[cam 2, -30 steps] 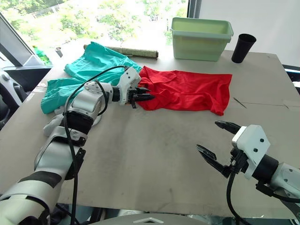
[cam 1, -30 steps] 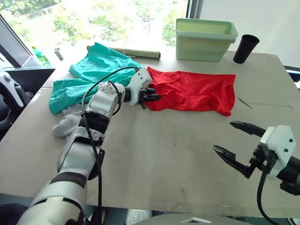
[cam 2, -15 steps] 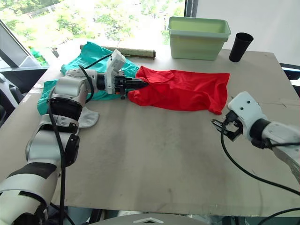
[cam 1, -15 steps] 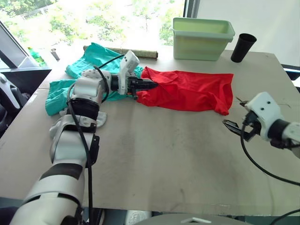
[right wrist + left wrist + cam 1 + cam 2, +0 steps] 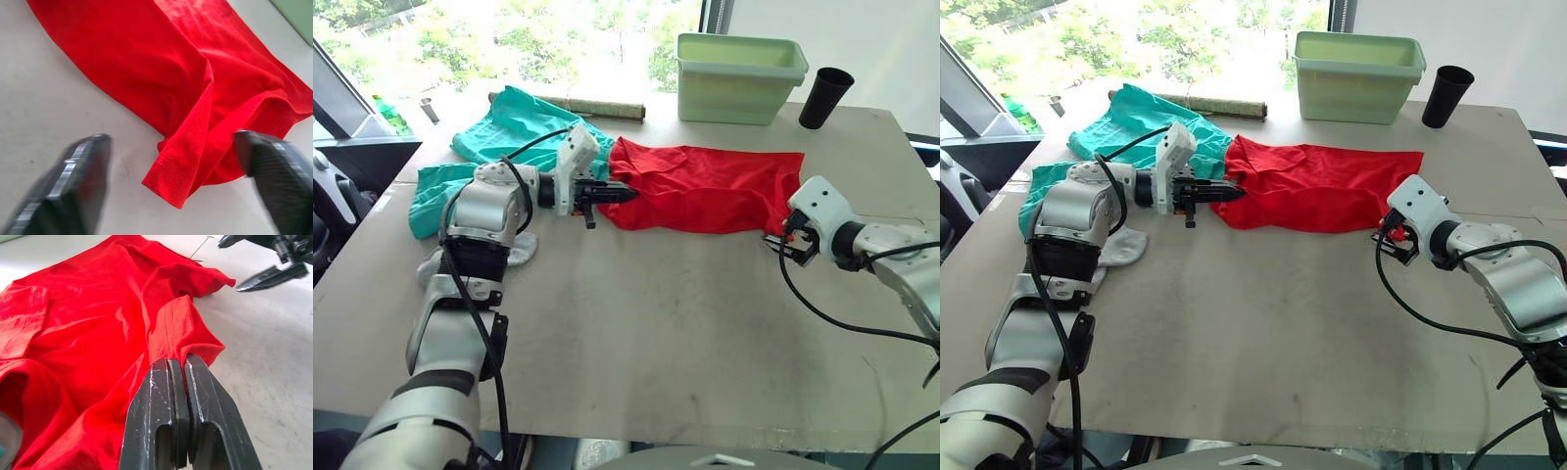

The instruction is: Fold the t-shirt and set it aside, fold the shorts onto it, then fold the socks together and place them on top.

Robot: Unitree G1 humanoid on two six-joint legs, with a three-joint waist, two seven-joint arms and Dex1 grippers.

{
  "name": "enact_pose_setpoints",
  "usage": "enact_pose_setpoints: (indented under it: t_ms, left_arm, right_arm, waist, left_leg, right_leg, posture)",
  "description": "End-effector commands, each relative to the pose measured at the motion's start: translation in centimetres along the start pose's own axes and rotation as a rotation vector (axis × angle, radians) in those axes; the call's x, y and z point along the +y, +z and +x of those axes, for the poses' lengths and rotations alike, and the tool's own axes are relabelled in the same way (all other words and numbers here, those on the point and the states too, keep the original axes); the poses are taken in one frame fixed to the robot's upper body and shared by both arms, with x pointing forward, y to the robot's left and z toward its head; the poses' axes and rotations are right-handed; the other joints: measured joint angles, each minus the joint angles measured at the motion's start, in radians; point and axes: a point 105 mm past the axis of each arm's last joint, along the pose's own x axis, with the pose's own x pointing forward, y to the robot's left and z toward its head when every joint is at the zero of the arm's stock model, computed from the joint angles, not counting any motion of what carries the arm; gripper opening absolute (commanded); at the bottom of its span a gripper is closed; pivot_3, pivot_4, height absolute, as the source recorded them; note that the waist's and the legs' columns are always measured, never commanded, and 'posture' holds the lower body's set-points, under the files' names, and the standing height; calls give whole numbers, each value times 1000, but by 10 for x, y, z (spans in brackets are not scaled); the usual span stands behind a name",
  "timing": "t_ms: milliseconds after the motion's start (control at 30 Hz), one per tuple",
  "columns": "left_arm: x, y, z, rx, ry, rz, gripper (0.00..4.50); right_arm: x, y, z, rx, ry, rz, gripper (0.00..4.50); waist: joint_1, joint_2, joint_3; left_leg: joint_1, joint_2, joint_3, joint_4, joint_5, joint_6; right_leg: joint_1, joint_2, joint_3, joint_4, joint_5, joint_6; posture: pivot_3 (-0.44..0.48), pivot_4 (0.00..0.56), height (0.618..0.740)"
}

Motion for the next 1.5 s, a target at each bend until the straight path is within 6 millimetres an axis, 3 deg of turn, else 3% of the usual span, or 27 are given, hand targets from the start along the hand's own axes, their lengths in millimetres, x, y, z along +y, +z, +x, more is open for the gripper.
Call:
enact_pose_setpoints:
  t_ms: [33, 233, 433, 500, 633, 833, 900, 933, 1000, 1100, 1200, 1267, 1300, 1367, 1400, 1500]
  left_arm:
    - [-5, 17, -3, -50, 5, 56, 0]
    - [-6, 15, -5, -56, 21, 55, 0]
    - [-9, 13, -6, -66, 20, 67, 0]
    - [-12, 11, -7, -62, 7, 71, 0]
    - [-34, 3, -22, -32, -94, 25, 0]
    - [-102, -27, -72, 138, -378, -150, 0]
    - [-114, -17, -88, 120, -432, -225, 0]
    - [-115, -1, -95, 62, -446, -297, 0]
    - [-108, 28, -105, -35, -444, -384, 0]
    - [-86, 40, -100, -77, -347, -342, 0]
    - [-33, 38, -71, -91, -87, -248, 0]
    - [-1, 35, -53, -85, 72, -134, 0]
    - [37, 55, -46, -184, 288, -46, 0]
    - [77, 89, -46, -351, 560, 27, 0]
    - [86, 109, -51, -458, 625, 11, 0]
    - [86, 176, -91, -751, 710, 88, 0]
  right_arm:
    - [-9, 3, 3, 11, -66, -41, 3288]
    - [-10, -9, 14, 92, -134, 4, 3288]
    - [-9, -9, 11, 96, -146, 89, 322]
    - [-8, -10, 5, 97, -139, 88, 69]
    - [-4, -5, -28, 55, -82, 83, 69]
    - [18, -25, -102, 116, 121, 60, 69]
    - [22, -25, -127, 121, 184, 44, 69]
    - [19, -25, -140, 135, 196, 38, 69]
    - [8, -21, -160, 165, 189, 31, 69]
    - [-8, -9, -170, 158, 171, -11, 69]
    - [-40, 3, -143, 111, 58, -71, 69]
    - [-63, 7, -116, 90, -43, -124, 69]
    - [-96, 20, -90, -2, -203, -106, 69]
    - [-131, 55, -53, -103, -375, -123, 69]
    - [-144, 70, -45, -127, -447, -172, 69]
    - [-177, 140, -62, -302, -653, -337, 69]
  waist:
    - [-1, 0, 0]
    - [-2, 0, 0]
    - [-3, 0, 0]
    - [-2, 0, 0]
    - [-2, 0, 0]
    - [-3, 1, 0]
    - [-3, 1, 0]
    - [-1, 1, 0]
    - [9, 2, 1]
    - [12, 4, 1]
    - [9, 8, 2]
    - [5, 7, 1]
    - [2, 6, 1]
    - [-8, -1, 5]
    - [-9, -1, 6]
    - [-14, 0, 6]
  left_leg:
    - [0, 0, 0, 0, 0, 0]
    - [0, 0, 0, 0, 0, 0]
    - [0, 0, 0, 0, 0, 0]
    - [0, 0, 0, 0, 0, 0]
    - [0, 1, 0, 0, 0, 0]
    - [2, 2, -1, -3, 0, 0]
    - [5, 3, -2, -3, 0, 0]
    - [5, 3, -2, -3, 0, 0]
    - [5, 3, -5, 1, 1, -1]
    - [11, 3, -7, 9, 0, -1]
    - [24, 2, -5, 9, -1, 1]
    - [22, 1, -4, 7, -1, 1]
    - [20, 1, -4, 8, -1, 1]
    - [15, -1, -3, 12, -1, 1]
    - [11, -2, -4, 12, 0, 1]
    - [-10, -7, -6, 10, 4, -5]
  right_leg:
    - [0, 0, 0, 0, 0, 0]
    - [0, 0, 0, 1, 0, 0]
    - [0, 0, 0, 1, 0, 0]
    - [0, 0, 0, 1, 0, 0]
    - [0, 0, 0, 1, 0, 0]
    - [1, 0, 0, -1, 0, 0]
    - [3, 0, -1, 0, 0, 0]
    - [4, 0, -2, -1, -1, 0]
    - [6, 0, -4, 0, -2, -2]
    - [14, -1, -7, 0, -5, 0]
    - [26, -5, -5, -1, -5, 0]
    - [23, -7, -4, -1, -3, -4]
    - [22, -7, -4, -1, -2, -6]
    - [18, -3, -1, -1, 0, -8]
    - [15, -1, 1, -2, 3, -8]
    - [-11, 0, 6, 0, 10, 3]
  posture:
    - [0, 150, 740]
    - [0, 150, 740]
    - [0, 150, 740]
    - [0, 150, 740]
    - [0, 150, 740]
    - [0, 150, 740]
    - [0, 150, 740]
    - [0, 150, 740]
    - [0, 150, 740]
    - [0, 150, 740]
    - [0, 150, 740]
    - [0, 150, 740]
    - [0, 150, 740]
    - [0, 150, 740]
    - [0, 150, 740]
    - [0, 150, 740]
